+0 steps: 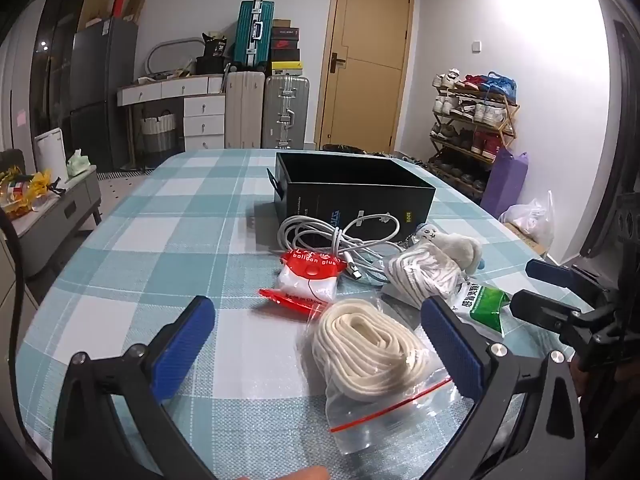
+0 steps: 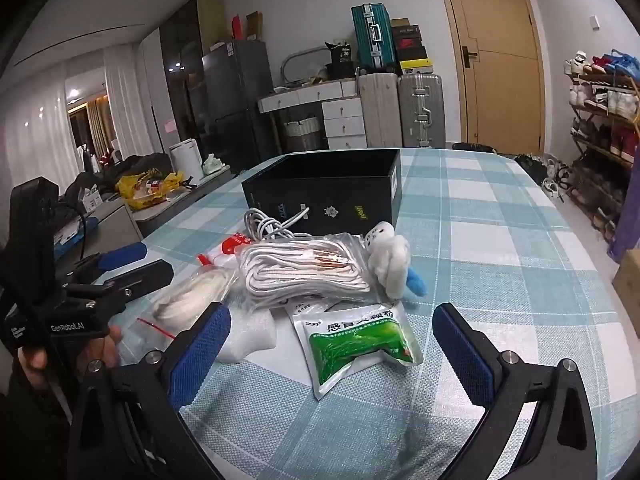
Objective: Organize soft objects
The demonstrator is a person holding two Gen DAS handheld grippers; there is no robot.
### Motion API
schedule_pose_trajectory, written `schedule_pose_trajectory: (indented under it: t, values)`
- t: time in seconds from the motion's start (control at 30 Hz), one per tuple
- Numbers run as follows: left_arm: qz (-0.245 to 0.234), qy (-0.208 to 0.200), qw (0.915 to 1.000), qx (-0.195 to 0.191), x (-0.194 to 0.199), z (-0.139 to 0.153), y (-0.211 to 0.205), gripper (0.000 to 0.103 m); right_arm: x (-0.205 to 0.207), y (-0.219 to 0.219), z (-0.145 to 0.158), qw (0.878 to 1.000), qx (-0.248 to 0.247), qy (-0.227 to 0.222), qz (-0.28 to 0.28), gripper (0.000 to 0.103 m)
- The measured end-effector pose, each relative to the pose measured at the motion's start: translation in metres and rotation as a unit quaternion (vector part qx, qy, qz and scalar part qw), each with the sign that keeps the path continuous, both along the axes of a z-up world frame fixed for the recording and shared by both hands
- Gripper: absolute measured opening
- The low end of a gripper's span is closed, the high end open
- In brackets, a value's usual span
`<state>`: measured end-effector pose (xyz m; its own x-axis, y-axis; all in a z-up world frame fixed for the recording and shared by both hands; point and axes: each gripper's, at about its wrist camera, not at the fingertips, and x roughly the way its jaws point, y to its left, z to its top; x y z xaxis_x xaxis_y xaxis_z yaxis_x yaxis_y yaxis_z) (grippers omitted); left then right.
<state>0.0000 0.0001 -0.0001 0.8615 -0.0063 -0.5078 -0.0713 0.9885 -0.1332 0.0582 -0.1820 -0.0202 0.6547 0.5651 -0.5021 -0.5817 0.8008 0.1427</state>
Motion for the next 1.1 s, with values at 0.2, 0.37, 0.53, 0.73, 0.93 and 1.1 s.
schedule_pose_trajectory:
  t: [0.2,0.37,0.53,0.73,0.93,1.1]
  values:
    - [0.001,-0.003,1.0,0.0,0.0004,0.0002,-0.0004,0.103,0.0006,-0.0021,0.0007,1.0,0.011,0.017,0.001,0.103]
    - [0.002,-0.009,0.9999,0.006,-0.0007,-0.0035,-0.0077,0.103,-0.0003,0.0012,-0.0027,1.0,0.009,0.012,0.002,0.103]
    - [-0.004,-0.013,0.9999,0.006,-0.0051,-0.0014,-0.0037,0.103,0.0001,0.0014,-0.0023,1.0,0.01,0.012,0.001,0.103]
    - [-0.004,-0.012,0.9999,0.006,-0.005,-0.0003,-0.0037,0.103,-0.0005,-0.0009,-0.0026,1.0,0.011,0.013,0.003,0.103]
    - [-0.006,-0.014,0.9998,0.014,-0.0053,0.0001,-0.0048,0.103,-0.0004,-0.0007,-0.0023,1.0,0.011,0.015,0.003,0.103]
    - [-0.007,-0.016,0.9997,0.019,-0.0053,0.0001,-0.0059,0.103,-0.0005,-0.0013,-0.0022,1.0,0.012,0.015,0.003,0.103]
